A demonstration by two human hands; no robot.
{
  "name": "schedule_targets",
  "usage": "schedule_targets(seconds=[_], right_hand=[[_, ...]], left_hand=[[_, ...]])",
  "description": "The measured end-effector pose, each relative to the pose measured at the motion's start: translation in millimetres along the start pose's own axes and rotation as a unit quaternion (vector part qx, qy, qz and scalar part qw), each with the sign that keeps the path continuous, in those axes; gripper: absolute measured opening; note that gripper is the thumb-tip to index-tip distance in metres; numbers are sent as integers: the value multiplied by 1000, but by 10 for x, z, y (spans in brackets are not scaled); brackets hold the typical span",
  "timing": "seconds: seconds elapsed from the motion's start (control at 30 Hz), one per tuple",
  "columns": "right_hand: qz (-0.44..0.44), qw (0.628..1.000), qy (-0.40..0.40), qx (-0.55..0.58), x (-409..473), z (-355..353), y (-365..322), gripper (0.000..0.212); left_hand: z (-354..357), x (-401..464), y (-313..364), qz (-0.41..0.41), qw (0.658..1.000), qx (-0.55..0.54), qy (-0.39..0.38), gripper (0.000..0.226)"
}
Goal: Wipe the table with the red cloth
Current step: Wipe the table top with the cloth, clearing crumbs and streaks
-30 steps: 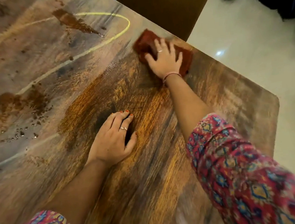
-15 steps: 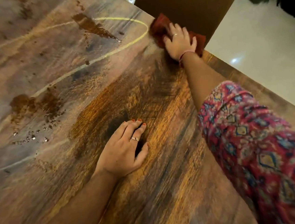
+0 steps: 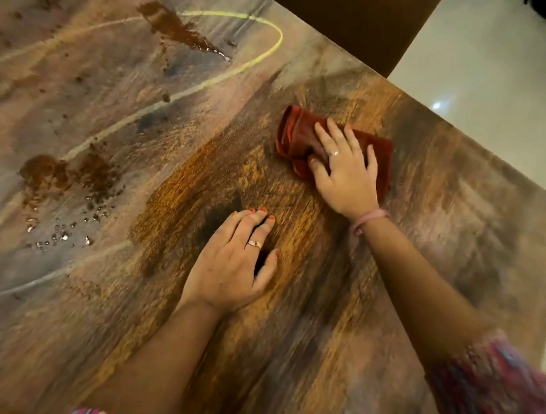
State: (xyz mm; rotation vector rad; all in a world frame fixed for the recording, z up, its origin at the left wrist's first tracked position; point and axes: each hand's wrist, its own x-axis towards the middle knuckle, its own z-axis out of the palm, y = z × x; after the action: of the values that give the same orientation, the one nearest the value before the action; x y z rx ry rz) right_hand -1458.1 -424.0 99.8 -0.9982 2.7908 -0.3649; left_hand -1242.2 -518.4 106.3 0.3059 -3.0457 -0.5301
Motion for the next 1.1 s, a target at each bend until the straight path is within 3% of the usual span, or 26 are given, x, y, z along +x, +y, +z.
schedule_targets(seconds=[0.17,0.27,0.43,0.53,0.6,0.77,0.83,0.9,0.97,1.03,1.1], right_hand=[[92,995,-14,37,1475,-222,64,55],[133,989,-19,55,1712,-184,-115,57],[-102,995,-2,-9,467,200,-602,64],[-171,985,-17,-18,321,153,-463,60],[-132,991,-13,-32,723,41,-293,56],[122,991,-1,49,1732,-282,40,53],[145,987,0,76,1733,-280,-79,53],[81,995,6,56,1406,-134,-311,55],[-41,998,-4,53,869,52,-533,59],[-164,985,-26,45,373,163,-632,61],[-225,973,-44,29,276,142,-566,61]], left_hand=[[22,-18,-20,-7,1000,-9,-2,52],[35,-21,-30,-8,1000,-12,7,51],[26,-14,-29,-5,1000,-4,-2,51],[28,-6,-22,-8,1000,-8,-3,51],[20,-6,-22,-11,1000,-10,-9,51],[24,-8,-18,-14,1000,-7,-1,52],[24,4,-28,-12,1000,-7,3,52],[20,8,-34,-9,1000,-11,4,52],[4,12,-27,-7,1000,-7,2,52],[0,17,-21,-7,1000,-2,-4,52],[0,17,-18,-9,1000,-4,-2,51]])
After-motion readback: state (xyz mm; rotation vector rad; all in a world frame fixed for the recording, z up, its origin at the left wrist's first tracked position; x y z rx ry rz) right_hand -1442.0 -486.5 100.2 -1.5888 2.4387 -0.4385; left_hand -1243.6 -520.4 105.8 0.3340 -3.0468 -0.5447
